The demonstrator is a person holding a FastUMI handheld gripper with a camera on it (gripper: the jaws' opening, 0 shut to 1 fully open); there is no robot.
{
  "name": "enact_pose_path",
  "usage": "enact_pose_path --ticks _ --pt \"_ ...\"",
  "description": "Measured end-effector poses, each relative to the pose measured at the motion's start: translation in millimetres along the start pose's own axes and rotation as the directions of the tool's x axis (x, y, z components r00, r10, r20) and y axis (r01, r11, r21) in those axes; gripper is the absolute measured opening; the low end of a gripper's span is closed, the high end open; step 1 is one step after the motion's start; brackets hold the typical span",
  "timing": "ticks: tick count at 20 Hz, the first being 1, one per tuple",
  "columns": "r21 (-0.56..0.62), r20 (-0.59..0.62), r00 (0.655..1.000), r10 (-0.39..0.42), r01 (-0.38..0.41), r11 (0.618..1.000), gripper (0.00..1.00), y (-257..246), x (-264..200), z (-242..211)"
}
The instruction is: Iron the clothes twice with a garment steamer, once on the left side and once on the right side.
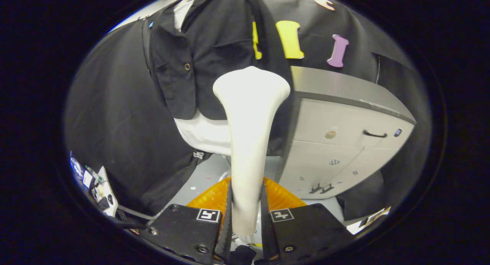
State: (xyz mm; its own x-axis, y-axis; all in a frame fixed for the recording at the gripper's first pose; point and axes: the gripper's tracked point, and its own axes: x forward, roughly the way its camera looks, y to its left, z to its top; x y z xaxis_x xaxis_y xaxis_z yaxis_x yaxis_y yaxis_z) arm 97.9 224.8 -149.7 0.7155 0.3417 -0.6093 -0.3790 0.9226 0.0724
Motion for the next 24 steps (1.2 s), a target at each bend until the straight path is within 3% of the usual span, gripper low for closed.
enact_pose_path --ticks 7,12,18,24 --pt "0.117 0.060 0.996 -0.070 0.063 0.991 0.34 -137 -103 -75" --pt "0.178 0.092 0.989 -0.111 0.094 0.980 0.34 -205 -160 -127" --pt "0.302 0.127 0.974 -0.188 0.142 0.943 0.34 -250 -210 -179" --pt "0.314 0.142 0.972 -0.189 0.137 0.939 0.34 -243 -239 -209"
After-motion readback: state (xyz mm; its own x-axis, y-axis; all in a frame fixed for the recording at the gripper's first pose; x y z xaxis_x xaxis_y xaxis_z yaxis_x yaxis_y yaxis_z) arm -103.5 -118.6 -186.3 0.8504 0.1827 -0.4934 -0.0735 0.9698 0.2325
